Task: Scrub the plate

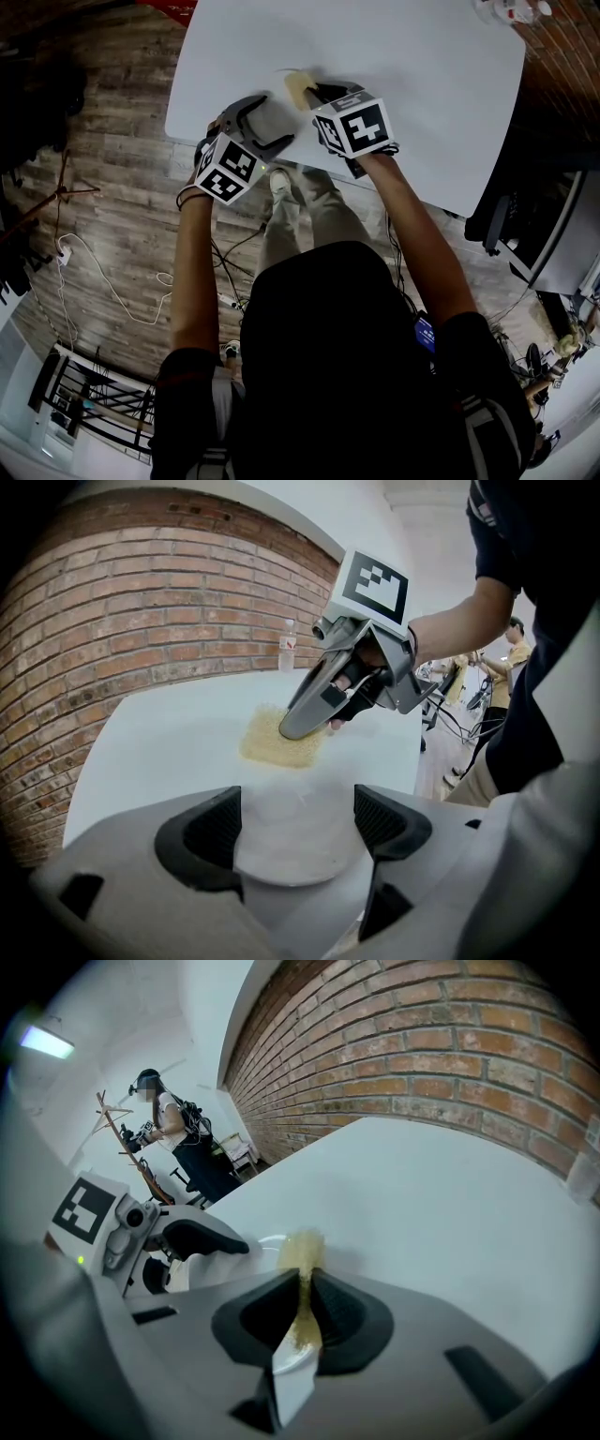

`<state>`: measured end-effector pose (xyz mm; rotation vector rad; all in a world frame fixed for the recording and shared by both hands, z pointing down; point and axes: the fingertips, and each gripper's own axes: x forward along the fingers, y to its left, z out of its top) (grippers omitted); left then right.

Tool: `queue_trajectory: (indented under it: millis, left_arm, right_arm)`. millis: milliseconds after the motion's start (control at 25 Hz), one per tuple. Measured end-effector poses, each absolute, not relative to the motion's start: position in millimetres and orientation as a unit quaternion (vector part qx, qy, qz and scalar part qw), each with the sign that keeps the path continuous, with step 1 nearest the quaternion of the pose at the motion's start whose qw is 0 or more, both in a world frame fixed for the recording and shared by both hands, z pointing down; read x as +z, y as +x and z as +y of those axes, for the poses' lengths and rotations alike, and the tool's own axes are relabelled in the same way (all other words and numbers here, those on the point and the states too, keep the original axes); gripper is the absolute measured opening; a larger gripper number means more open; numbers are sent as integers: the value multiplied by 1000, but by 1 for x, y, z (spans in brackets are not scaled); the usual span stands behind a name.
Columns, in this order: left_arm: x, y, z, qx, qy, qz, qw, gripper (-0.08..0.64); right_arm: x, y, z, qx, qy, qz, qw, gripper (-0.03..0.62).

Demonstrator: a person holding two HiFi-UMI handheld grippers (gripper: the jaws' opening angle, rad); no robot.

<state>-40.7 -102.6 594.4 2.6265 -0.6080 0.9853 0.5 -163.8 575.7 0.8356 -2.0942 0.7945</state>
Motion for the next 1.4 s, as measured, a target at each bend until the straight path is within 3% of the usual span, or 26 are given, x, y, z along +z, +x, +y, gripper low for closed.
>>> queue_trajectory:
  millis: [1400]
  left_arm:
    - [595,-40,-103,337,908,-209,134,368]
  right_arm:
    - [584,-33,-131,318,282,-822,378,44]
